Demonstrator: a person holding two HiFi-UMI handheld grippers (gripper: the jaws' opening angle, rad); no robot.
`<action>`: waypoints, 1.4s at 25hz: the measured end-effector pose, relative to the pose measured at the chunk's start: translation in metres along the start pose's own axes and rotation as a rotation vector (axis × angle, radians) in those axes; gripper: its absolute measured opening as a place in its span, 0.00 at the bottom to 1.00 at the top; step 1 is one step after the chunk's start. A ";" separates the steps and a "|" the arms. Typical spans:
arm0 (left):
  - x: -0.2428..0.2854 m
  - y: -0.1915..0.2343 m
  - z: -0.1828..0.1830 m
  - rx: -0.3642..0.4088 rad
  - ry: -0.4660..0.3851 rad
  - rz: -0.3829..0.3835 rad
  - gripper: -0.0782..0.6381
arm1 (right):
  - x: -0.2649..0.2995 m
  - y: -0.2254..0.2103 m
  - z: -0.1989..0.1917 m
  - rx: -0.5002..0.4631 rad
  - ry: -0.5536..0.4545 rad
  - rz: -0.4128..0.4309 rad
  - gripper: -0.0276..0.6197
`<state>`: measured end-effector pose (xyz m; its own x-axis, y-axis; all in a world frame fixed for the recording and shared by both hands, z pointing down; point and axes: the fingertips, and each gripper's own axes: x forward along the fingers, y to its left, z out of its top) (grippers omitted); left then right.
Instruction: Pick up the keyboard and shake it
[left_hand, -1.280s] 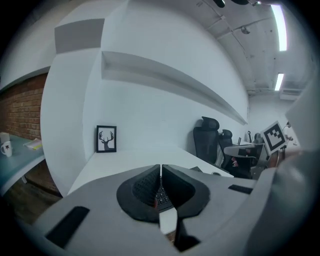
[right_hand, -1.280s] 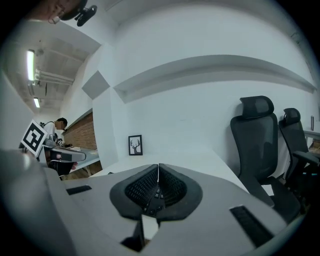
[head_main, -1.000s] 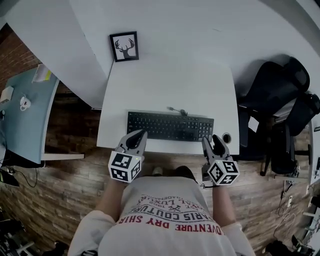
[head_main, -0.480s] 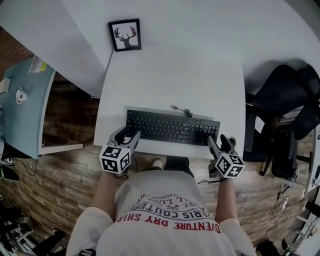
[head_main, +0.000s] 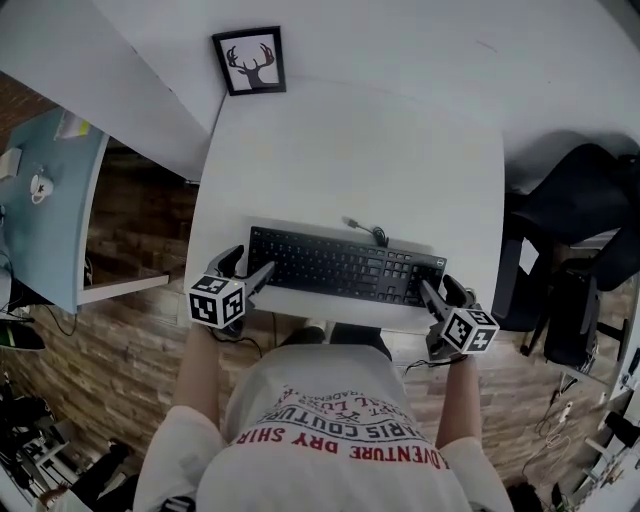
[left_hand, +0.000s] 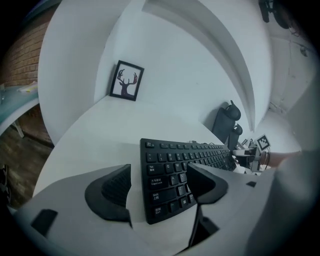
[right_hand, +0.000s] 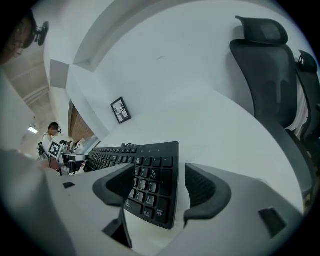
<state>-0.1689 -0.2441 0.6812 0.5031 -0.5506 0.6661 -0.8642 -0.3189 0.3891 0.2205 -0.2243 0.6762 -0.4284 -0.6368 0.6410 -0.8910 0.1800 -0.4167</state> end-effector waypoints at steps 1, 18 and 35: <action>0.003 0.001 -0.002 -0.004 0.017 -0.017 0.58 | 0.002 0.001 -0.001 0.013 0.008 0.024 0.51; 0.024 -0.005 -0.009 0.064 0.160 -0.121 0.58 | 0.028 0.002 -0.007 -0.027 0.142 0.166 0.50; 0.016 -0.008 0.002 -0.029 0.081 -0.035 0.58 | 0.020 0.009 -0.002 -0.016 0.078 0.141 0.49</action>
<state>-0.1540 -0.2518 0.6880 0.5323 -0.4747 0.7010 -0.8464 -0.3135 0.4305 0.2035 -0.2338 0.6861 -0.5594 -0.5443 0.6251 -0.8231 0.2756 -0.4966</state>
